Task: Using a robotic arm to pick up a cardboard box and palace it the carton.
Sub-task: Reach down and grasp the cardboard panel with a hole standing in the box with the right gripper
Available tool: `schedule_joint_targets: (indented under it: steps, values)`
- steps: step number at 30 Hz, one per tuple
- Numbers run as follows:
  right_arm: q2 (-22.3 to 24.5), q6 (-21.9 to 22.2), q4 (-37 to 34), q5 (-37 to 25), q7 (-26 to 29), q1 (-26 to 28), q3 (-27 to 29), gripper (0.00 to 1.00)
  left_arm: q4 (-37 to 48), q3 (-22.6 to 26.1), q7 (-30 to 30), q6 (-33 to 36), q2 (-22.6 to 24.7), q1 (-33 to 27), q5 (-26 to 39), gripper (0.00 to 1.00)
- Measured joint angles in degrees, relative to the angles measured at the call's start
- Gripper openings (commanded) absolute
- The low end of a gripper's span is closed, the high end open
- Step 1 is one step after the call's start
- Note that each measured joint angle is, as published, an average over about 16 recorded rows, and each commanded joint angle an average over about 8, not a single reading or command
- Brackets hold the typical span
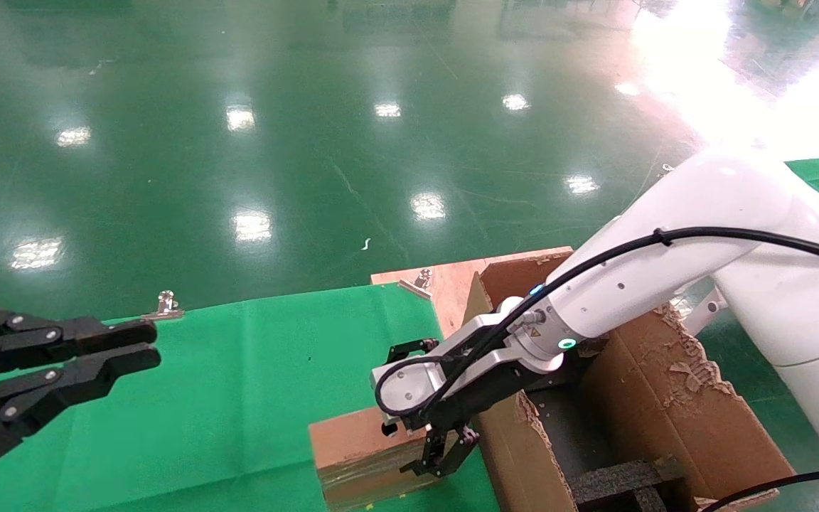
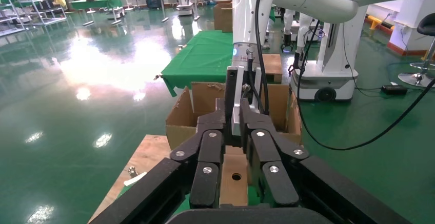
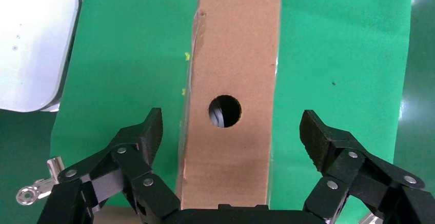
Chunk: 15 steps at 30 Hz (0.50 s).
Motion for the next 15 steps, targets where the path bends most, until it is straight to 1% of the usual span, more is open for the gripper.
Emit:
schedule_joint_targets:
  steps: [15]
  values:
    - [0.27,0.01,0.16,0.43,-0.05,-0.25,0.38,0.00,0.00,0.00,0.00,0.00,0.00,0.00,0.00,1.00]
